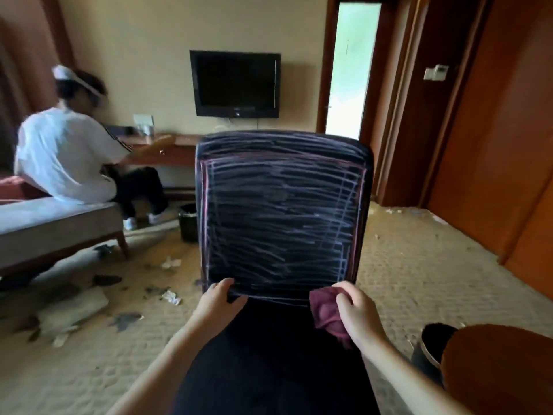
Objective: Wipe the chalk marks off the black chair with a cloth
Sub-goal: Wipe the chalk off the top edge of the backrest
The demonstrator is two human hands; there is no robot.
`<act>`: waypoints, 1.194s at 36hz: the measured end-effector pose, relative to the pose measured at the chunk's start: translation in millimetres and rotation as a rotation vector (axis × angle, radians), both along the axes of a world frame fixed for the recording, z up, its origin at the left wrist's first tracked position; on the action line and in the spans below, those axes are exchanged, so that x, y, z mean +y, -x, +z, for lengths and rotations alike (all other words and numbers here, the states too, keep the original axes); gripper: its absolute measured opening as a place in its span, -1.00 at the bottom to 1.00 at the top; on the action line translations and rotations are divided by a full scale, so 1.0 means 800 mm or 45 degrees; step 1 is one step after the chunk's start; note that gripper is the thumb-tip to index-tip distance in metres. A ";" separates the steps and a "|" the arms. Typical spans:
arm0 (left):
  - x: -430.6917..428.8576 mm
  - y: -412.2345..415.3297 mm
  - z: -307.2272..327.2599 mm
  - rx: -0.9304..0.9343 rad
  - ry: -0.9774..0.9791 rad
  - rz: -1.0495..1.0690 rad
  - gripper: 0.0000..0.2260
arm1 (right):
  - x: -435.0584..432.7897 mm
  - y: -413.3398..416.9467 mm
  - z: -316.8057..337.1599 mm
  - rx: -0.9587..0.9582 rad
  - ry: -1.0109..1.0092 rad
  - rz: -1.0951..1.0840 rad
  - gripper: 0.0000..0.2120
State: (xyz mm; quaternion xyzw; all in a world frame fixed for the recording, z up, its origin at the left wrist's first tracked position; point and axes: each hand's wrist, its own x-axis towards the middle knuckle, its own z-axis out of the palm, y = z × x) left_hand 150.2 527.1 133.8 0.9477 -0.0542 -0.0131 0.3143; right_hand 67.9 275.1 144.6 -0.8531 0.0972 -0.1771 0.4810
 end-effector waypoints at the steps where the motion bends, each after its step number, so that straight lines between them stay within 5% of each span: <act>1: 0.003 -0.017 0.015 -0.065 0.070 0.024 -0.50 | 0.005 -0.017 0.019 -0.090 -0.024 -0.014 -0.75; 9: -0.022 -0.218 0.216 -0.799 0.332 0.042 -0.61 | 0.034 -0.244 0.200 -0.713 0.235 0.097 -0.93; 13: -0.019 -0.312 0.304 -0.878 0.258 0.176 -0.67 | 0.047 -0.347 0.256 -0.817 0.380 0.094 -0.94; 23: 0.027 -0.433 0.372 -0.382 -0.079 0.169 -0.72 | 0.022 -0.419 0.356 -0.614 0.884 0.174 -0.92; 29: 0.023 -0.448 0.364 -0.024 -0.322 -0.011 -0.71 | 0.024 -0.444 0.368 -0.511 0.913 0.242 -0.93; 39: 0.029 -0.453 0.337 -0.160 -0.395 -0.049 -0.70 | -0.004 -0.470 0.353 -0.683 1.013 0.340 -0.76; 43: 0.040 -0.462 0.323 -0.219 -0.250 -0.101 -0.77 | -0.009 -0.468 0.350 -0.741 1.168 0.372 -0.74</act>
